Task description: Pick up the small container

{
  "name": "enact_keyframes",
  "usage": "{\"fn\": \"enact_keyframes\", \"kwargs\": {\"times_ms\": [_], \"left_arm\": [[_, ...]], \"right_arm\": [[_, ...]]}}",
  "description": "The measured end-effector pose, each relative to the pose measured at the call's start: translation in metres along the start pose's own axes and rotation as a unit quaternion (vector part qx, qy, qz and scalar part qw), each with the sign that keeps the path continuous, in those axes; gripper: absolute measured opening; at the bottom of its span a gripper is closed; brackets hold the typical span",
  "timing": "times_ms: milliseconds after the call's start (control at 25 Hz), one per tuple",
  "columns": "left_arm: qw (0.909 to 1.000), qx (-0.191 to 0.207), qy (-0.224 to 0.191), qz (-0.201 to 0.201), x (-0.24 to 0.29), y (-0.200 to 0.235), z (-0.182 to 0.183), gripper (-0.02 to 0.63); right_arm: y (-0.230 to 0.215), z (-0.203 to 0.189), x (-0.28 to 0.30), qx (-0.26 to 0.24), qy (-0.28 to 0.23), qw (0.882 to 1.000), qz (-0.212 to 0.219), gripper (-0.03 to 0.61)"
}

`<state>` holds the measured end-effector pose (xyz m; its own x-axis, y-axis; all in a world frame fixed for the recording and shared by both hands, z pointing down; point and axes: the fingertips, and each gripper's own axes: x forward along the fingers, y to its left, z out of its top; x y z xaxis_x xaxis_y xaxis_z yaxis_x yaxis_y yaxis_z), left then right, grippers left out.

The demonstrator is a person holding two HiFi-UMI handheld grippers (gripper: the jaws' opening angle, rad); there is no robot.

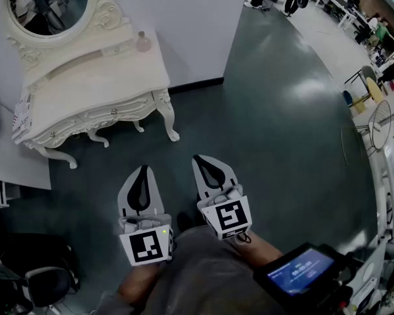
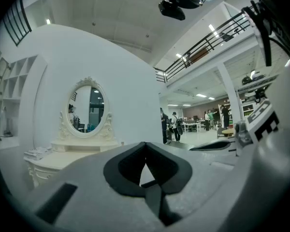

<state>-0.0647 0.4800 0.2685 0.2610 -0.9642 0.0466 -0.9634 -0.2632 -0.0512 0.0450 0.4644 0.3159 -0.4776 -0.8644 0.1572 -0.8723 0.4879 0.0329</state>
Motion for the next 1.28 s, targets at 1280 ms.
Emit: {"fn": "enact_keyframes", "kwargs": {"times_ms": [1280], "left_arm": [[0.9974,0.006,0.014,0.07,0.179,-0.013,0.016,0.014]], "right_arm": [[-0.137,0.022,0.141,0.019,-0.005,0.996,0.088,0.015]]}}
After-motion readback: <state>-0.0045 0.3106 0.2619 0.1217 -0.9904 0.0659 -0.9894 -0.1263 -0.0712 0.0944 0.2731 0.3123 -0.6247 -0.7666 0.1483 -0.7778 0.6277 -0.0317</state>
